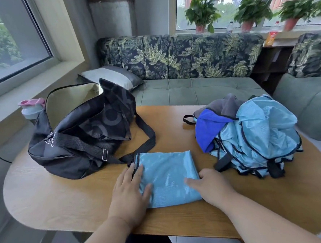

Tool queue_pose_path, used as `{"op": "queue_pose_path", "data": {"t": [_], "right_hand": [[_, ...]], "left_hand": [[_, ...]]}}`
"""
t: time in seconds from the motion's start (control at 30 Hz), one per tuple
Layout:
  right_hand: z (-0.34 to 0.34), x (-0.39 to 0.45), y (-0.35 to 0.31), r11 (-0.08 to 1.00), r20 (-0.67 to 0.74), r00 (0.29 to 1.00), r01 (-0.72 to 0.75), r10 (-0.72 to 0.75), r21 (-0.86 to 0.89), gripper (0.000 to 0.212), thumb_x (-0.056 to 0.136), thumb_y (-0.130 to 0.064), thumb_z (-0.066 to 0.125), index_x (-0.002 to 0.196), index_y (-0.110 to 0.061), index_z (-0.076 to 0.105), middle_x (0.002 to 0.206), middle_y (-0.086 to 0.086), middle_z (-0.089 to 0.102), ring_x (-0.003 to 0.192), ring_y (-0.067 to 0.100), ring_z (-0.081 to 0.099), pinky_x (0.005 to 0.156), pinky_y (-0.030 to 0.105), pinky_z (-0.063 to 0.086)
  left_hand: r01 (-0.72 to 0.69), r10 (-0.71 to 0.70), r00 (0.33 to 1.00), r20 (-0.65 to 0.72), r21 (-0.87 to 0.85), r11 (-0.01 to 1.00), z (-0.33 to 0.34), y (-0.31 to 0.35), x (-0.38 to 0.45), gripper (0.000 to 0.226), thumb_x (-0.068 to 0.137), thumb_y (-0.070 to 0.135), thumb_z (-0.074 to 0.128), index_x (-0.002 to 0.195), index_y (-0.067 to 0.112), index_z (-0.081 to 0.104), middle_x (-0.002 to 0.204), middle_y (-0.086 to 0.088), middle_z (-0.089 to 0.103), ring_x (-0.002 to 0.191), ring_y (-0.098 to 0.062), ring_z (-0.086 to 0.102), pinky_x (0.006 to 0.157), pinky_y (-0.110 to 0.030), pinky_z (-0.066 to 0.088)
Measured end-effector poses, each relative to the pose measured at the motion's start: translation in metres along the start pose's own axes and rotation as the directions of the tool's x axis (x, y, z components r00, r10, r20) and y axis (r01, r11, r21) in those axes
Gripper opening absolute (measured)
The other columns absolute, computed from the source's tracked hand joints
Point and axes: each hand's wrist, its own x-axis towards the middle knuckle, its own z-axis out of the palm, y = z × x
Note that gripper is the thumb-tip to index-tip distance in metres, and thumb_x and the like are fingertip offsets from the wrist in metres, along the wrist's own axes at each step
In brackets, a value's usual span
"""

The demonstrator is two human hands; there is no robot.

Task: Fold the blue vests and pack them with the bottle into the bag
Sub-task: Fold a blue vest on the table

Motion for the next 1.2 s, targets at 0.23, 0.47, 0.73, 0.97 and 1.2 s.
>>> {"op": "queue_pose_path", "data": {"t": [0.23, 0.47, 0.73, 0.97, 1.2], "right_hand": [[0.006, -0.009, -0.009, 0.989, 0.132, 0.991, -0.017, -0.002, 0.147, 0.025, 0.082, -0.043, 0.079, 0.092, -0.02, 0.079, 0.085, -0.008, 0.08, 0.083, 0.016, 0.077, 0.085, 0.04, 0.064], [-0.024, -0.016, -0.04, 0.759, 0.112, 0.993, -0.044, -0.038, 0.65, 0.019, 0.095, -0.003, 0.064, 0.11, -0.011, 0.073, 0.102, 0.008, 0.081, 0.096, 0.027, 0.077, 0.077, 0.037, 0.061], [-0.134, -0.01, -0.149, 0.808, -0.142, 0.799, 0.557, -0.585, -0.194, 0.014, 0.081, -0.006, 0.066, 0.081, -0.01, 0.053, 0.066, -0.004, 0.05, 0.057, 0.011, 0.041, 0.054, 0.031, 0.034], [-0.084, -0.036, -0.143, 0.46, 0.188, 0.643, 0.693, -0.743, -0.556, 0.012, 0.081, -0.014, 0.065, 0.084, -0.018, 0.055, 0.076, -0.007, 0.053, 0.07, 0.012, 0.047, 0.061, 0.03, 0.034], [0.03, -0.06, -0.018, 0.571, 0.298, 0.73, 0.673, -0.615, -0.471, 0.017, 0.084, -0.01, 0.06, 0.085, -0.023, 0.048, 0.097, -0.006, 0.048, 0.093, 0.017, 0.046, 0.074, 0.03, 0.034]], "left_hand": [[0.003, -0.003, 1.0, -0.002, 0.0, 1.0, -0.001, 0.0, -0.002, 0.077, 0.1, 0.07, 0.032, 0.166, 0.033, 0.02, 0.174, 0.004, 0.017, 0.159, -0.017, 0.012, 0.13, -0.033, 0.008], [-0.039, 0.026, 0.996, -0.09, -0.153, 0.987, -0.008, 0.0, -0.01, 0.077, 0.1, 0.068, 0.033, 0.167, 0.036, 0.016, 0.175, 0.008, 0.01, 0.16, -0.014, 0.005, 0.131, -0.033, 0.006], [-0.023, -0.008, 0.993, -0.121, -0.257, 0.966, -0.007, -0.005, -0.011, 0.076, 0.1, 0.067, 0.035, 0.166, 0.031, 0.025, 0.171, 0.008, 0.024, 0.158, -0.011, 0.012, 0.129, -0.029, 0.009], [0.002, -0.061, 0.98, -0.19, -0.295, 0.956, -0.011, -0.004, -0.017, 0.091, 0.095, 0.052, 0.066, 0.167, 0.023, 0.018, 0.169, 0.003, 0.028, 0.156, -0.014, 0.018, 0.127, -0.027, 0.011], [-0.162, 0.153, 0.986, -0.06, -0.189, 0.968, -0.012, -0.013, -0.037, 0.101, 0.084, 0.018, 0.071, 0.16, 0.052, 0.013, 0.17, 0.011, 0.012, 0.157, -0.014, 0.016, 0.126, -0.026, 0.014]]}}
